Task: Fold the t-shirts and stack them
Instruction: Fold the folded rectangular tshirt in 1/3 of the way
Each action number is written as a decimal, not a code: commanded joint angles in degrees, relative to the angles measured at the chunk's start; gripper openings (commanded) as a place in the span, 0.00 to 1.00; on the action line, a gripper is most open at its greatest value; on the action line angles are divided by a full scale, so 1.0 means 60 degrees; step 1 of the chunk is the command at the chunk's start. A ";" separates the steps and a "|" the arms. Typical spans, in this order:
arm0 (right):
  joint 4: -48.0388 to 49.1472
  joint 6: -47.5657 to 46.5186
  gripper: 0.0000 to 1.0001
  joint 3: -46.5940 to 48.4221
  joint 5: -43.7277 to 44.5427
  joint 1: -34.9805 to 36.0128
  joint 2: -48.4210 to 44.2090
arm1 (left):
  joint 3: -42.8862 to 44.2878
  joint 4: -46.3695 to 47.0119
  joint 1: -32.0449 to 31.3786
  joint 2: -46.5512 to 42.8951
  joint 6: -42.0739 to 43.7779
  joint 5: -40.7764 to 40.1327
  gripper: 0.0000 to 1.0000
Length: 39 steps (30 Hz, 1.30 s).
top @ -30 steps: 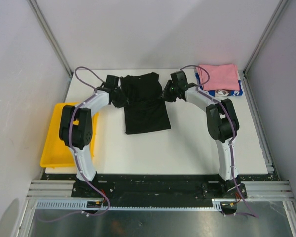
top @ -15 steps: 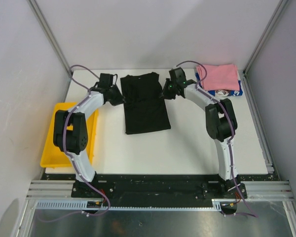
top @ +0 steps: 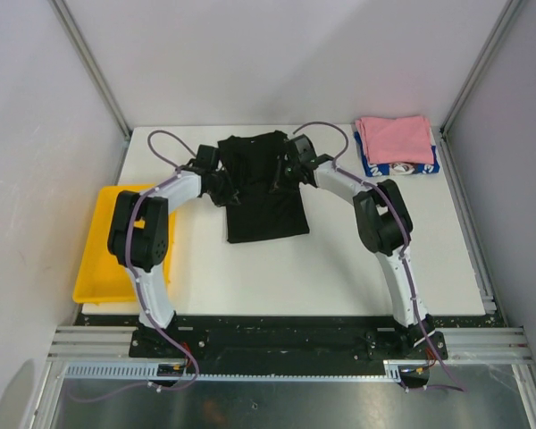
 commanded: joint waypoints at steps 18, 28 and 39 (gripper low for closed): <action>-0.0020 -0.0027 0.00 0.1399 -0.0090 0.0013 0.0688 | 0.2570 0.0138 0.1009 0.2222 0.0465 0.0198 0.00; 0.0189 0.0022 0.00 0.1499 -0.0214 0.0156 0.0737 | 0.2474 0.0135 0.1125 0.2347 0.0449 0.0185 0.00; 0.0587 0.0651 0.00 0.1126 -0.0268 -0.0367 0.1234 | 0.2353 0.0142 0.1255 0.2265 0.0485 0.0198 0.00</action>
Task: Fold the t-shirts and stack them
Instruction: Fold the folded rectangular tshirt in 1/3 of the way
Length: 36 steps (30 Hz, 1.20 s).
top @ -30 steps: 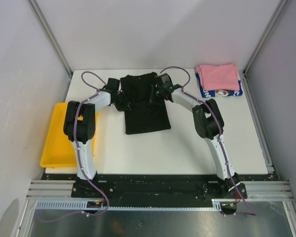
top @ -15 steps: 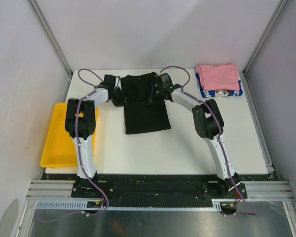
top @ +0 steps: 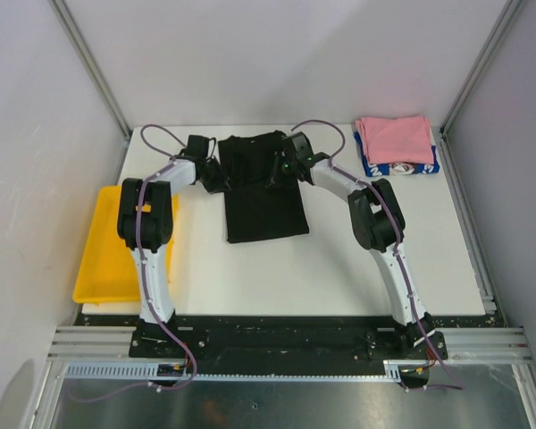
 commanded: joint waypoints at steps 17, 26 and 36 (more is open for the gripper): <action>0.0163 0.0269 0.02 0.0023 -0.0254 -0.0832 -0.0166 | 0.0149 0.0070 0.0278 -0.0117 0.0347 0.0092 0.00; 0.0199 0.0251 0.04 -0.0181 -0.0397 -0.1312 -0.0122 | 0.0143 0.0060 0.0323 -0.0135 0.0361 0.0181 0.00; 0.0273 0.0304 0.04 -0.0294 -0.0625 -0.1473 -0.0025 | 0.0269 0.0066 0.0383 -0.0169 0.0394 0.0456 0.00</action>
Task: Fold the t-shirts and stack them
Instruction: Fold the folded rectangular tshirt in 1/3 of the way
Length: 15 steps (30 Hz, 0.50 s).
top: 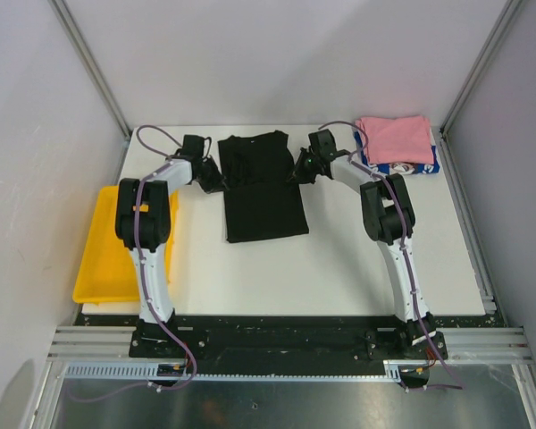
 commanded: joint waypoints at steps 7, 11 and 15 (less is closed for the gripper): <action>-0.0573 -0.0402 0.04 0.0051 0.0347 -0.0086 -0.1459 | -0.0529 0.0081 0.0078 -0.1622 0.0178 0.0408 0.30; -0.0768 -0.0447 0.04 -0.0547 0.0416 -0.0191 -0.2301 | -0.1714 0.0075 -0.0185 -0.3011 0.0229 0.0298 0.38; -0.0607 -0.0231 0.04 -0.1985 0.0316 -0.0104 -0.3404 | -0.3114 0.0084 -0.0597 -0.4331 0.0105 0.0187 0.29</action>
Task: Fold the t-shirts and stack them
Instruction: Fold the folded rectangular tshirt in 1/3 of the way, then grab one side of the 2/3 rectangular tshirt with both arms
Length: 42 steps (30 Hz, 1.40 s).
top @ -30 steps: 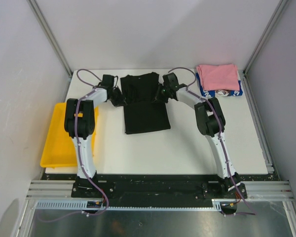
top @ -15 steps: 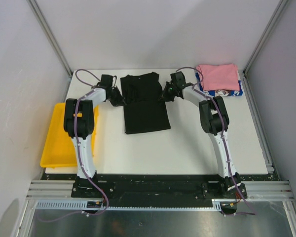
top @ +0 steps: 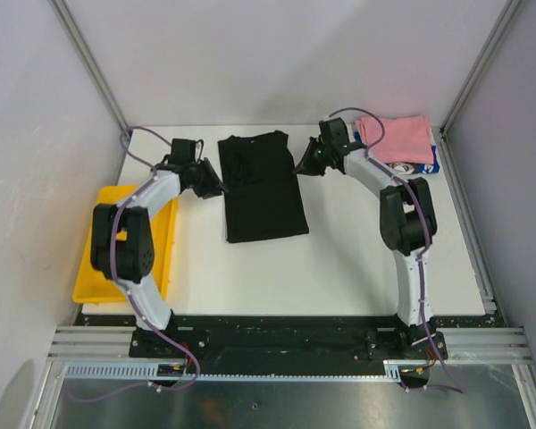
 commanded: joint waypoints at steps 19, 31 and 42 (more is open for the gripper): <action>0.1328 0.0773 0.01 -0.6128 -0.0547 0.0953 -0.3194 | -0.4410 0.0842 -0.1451 -0.2347 -0.0844 -0.0434 0.00; 0.1488 0.0807 0.01 -0.7338 -0.0457 0.0389 -0.3878 | -0.4913 0.0908 -0.1401 -0.2404 -0.0806 -0.0615 0.00; 0.1072 0.0371 0.28 -0.7370 0.0433 0.0437 -0.4459 | -0.4919 0.0788 -0.1265 -0.3651 -0.0691 -0.0021 0.02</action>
